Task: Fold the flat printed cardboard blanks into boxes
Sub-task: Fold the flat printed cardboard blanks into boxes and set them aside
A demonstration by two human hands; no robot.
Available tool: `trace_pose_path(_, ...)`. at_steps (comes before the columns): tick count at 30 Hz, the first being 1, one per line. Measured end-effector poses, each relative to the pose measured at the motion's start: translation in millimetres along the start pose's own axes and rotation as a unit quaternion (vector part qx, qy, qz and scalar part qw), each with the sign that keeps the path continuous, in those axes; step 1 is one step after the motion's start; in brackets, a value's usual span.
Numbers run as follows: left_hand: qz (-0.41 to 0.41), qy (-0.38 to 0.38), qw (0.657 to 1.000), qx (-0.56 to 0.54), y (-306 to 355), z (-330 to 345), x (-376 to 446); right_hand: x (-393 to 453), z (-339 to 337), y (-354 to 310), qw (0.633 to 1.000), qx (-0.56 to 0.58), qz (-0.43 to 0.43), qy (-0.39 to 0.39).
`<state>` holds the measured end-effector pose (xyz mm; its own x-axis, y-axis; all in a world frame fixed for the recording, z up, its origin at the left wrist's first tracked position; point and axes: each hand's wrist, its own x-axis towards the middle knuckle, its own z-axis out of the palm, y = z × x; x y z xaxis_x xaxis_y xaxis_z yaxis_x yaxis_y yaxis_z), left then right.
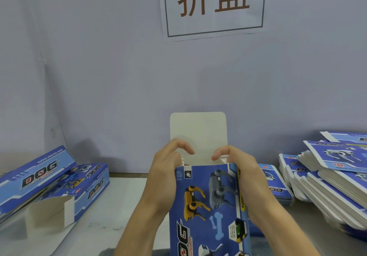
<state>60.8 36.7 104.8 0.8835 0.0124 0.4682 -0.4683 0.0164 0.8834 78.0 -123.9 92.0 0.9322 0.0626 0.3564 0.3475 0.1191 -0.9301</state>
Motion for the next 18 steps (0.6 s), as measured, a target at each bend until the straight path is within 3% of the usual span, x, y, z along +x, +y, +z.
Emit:
trace_pose_path(5, -0.039, 0.041, 0.993, -0.103, -4, 1, 0, 6, -2, 10, 0.998, 0.048, -0.001, 0.04)
trace_pose_path(12, 0.015, 0.061, 0.995, -0.076, -6, 1, 3, 8, 2, -3, 0.999, 0.051, -0.008, 0.011)
trace_pose_path(18, 0.061, 0.097, 0.991, -0.075, -13, -2, -1, -2, 2, 6, 0.992, 0.078, -0.064, 0.071)
